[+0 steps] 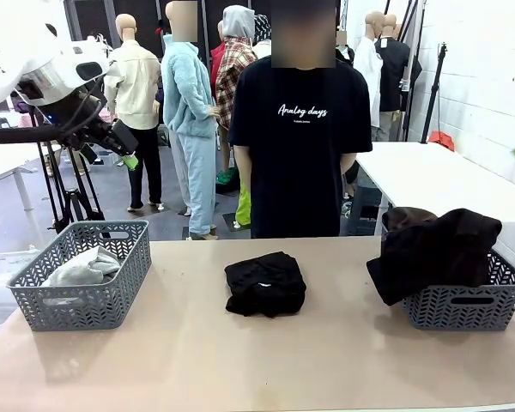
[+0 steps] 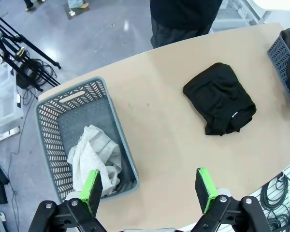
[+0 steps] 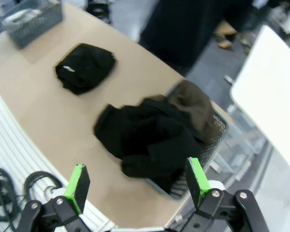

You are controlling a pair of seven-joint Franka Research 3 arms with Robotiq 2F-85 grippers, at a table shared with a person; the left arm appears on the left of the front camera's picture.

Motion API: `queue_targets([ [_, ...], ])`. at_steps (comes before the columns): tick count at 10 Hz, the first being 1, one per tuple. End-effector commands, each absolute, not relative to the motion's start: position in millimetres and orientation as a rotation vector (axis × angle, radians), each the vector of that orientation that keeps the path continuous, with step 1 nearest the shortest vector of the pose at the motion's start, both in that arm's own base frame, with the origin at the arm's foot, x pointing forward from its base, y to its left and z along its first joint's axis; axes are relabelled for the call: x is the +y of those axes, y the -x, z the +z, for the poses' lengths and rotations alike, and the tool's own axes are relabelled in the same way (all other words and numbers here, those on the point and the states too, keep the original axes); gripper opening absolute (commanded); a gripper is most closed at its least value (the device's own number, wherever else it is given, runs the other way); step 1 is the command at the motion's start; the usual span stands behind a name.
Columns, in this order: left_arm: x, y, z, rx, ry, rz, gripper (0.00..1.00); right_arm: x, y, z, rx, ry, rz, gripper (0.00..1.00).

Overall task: Sort the tops and bottoms.
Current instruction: Lift clothes from the center of the table with your right hand.

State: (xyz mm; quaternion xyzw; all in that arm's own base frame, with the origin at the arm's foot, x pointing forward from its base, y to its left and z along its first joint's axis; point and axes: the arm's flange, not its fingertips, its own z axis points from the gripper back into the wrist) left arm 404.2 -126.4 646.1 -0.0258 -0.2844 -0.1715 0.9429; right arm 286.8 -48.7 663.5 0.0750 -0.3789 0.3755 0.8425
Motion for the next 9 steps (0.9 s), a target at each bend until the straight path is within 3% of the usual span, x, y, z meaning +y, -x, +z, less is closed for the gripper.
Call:
queue_targets([
  [1,-126,-404,647,-0.583,0.053,-0.349,1.0,-19,-349,645,-0.681,-0.335,0.988,1.0],
  [3,-126,-404,647,-0.583,0.053,-0.349,1.0,15,-395,626,-0.602,-0.42,1.108,1.0],
  [7,-126,-404,647,-0.583,0.053,-0.349,1.0,69,-463,571,-0.486,-0.418,1.161,1.0],
  [9,-126,-404,647,-0.583,0.053,-0.349,1.0,60,-436,582,-0.547,-0.433,1.142,1.0],
])
